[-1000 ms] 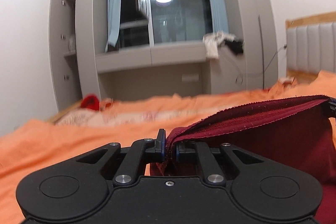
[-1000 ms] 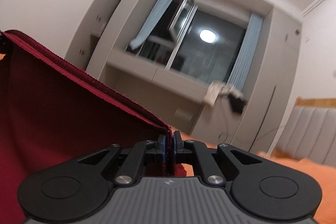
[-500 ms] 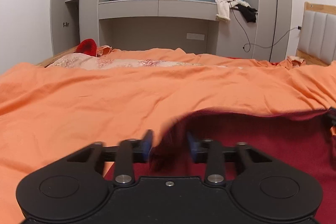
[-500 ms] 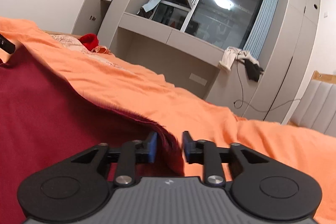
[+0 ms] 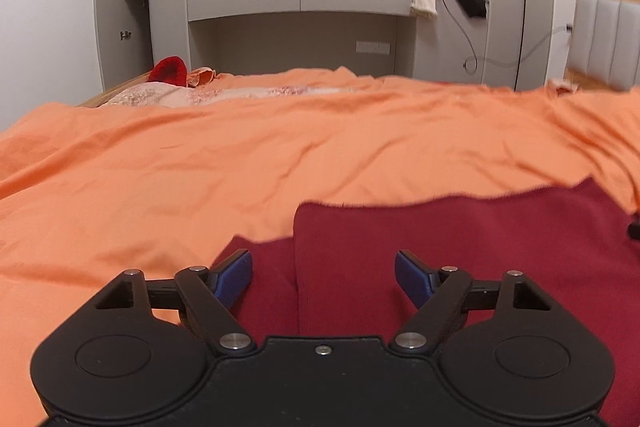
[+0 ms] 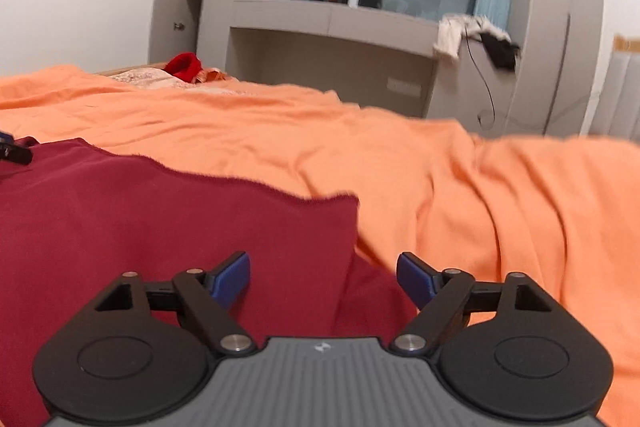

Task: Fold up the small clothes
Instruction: 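Open both grippers to release the folded hem onto the shirt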

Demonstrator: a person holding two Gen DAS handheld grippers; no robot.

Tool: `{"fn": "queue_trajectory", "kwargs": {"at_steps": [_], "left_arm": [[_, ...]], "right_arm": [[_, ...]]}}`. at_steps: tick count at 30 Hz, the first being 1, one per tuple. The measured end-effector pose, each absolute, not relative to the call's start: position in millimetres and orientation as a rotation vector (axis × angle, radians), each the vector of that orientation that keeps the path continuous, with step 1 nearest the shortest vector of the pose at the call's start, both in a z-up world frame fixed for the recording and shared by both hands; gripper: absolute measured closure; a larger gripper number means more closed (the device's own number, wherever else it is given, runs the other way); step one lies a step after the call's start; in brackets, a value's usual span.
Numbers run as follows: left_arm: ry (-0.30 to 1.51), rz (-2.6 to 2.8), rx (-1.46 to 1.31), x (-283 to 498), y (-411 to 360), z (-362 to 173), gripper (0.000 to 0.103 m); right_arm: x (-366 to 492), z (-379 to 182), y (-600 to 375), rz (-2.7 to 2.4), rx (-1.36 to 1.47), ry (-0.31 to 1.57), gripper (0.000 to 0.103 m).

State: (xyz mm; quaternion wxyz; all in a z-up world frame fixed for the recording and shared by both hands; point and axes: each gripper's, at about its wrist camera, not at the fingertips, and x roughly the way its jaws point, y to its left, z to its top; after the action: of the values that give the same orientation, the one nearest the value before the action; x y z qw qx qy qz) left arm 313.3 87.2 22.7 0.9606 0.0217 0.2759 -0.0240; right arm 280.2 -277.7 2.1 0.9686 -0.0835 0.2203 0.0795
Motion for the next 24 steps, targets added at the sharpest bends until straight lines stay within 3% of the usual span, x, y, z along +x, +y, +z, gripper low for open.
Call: {"fn": "queue_trajectory", "kwargs": {"at_steps": [11, 15, 17, 24], "left_arm": [[0.533, -0.051, 0.079, 300, 87, 14, 0.013], [0.49, -0.032, 0.065, 289, 85, 21, 0.008], [0.447, -0.027, 0.073, 278, 80, 26, 0.002], [0.307, -0.06, 0.105, 226, 54, 42, 0.001]], "right_arm": [[266, -11, -319, 0.095, 0.052, 0.487, 0.011], [258, -5, -325, 0.084, 0.078, 0.43, 0.0], [255, -1, -326, 0.083, 0.087, 0.399, 0.0], [244, 9, -328, 0.207, 0.097, 0.388, 0.0]]}}
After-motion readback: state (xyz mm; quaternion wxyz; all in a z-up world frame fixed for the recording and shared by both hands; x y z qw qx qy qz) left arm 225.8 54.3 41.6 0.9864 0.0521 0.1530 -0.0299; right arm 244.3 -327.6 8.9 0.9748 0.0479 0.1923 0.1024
